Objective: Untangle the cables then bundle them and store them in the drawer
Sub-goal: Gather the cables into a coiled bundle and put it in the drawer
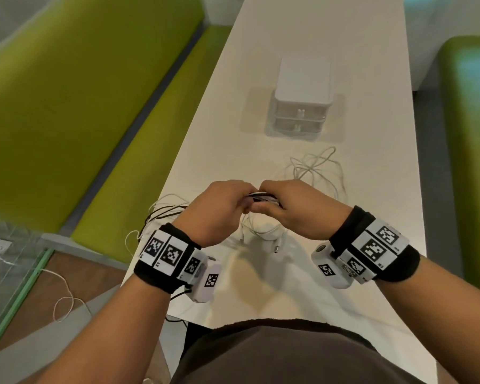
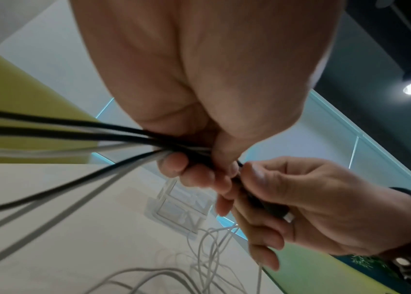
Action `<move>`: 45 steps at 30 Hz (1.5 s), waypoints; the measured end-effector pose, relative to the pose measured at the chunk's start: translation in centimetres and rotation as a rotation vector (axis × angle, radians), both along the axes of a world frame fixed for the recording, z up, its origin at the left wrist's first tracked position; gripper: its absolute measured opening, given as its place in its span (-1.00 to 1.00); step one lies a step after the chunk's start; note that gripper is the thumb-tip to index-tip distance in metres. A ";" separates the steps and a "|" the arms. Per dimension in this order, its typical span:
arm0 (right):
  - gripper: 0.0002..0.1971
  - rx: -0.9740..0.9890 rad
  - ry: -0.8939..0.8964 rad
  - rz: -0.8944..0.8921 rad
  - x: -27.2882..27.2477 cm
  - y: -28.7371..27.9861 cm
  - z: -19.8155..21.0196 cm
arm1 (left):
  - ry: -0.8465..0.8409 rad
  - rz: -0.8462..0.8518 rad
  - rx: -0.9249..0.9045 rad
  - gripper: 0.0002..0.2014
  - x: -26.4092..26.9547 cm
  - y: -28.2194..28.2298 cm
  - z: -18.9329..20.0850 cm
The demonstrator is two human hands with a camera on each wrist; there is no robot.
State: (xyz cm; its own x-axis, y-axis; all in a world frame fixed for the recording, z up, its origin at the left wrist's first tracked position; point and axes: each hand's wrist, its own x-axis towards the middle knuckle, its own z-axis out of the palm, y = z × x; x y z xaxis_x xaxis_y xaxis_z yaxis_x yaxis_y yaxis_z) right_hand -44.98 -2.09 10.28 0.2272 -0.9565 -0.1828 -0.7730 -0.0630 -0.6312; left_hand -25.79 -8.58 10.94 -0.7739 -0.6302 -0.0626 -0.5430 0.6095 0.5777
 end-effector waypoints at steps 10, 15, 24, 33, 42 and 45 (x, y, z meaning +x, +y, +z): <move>-0.71 0.002 0.113 0.090 -0.9 -0.1 1.0 | -0.108 0.080 0.116 -0.56 0.9 -1.4 -1.0; -0.45 -0.015 0.167 0.057 -1.0 0.5 1.2 | -0.135 0.073 0.105 -0.53 2.1 -1.9 -1.2; -0.75 0.049 0.190 0.094 -1.2 0.3 0.2 | -0.191 0.033 0.013 -0.58 1.7 -1.8 -1.8; -0.61 0.015 0.181 0.068 -1.6 1.0 0.2 | -0.173 0.012 -0.048 -0.70 1.8 -0.9 -2.7; -0.64 -0.218 0.447 0.061 -1.7 1.4 -0.4 | -0.282 0.144 -0.029 -0.55 2.7 -1.8 -4.2; -0.69 -0.094 0.200 -0.054 -3.5 0.8 1.0 | -0.357 0.243 -0.050 -0.56 6.5 -4.1 -6.2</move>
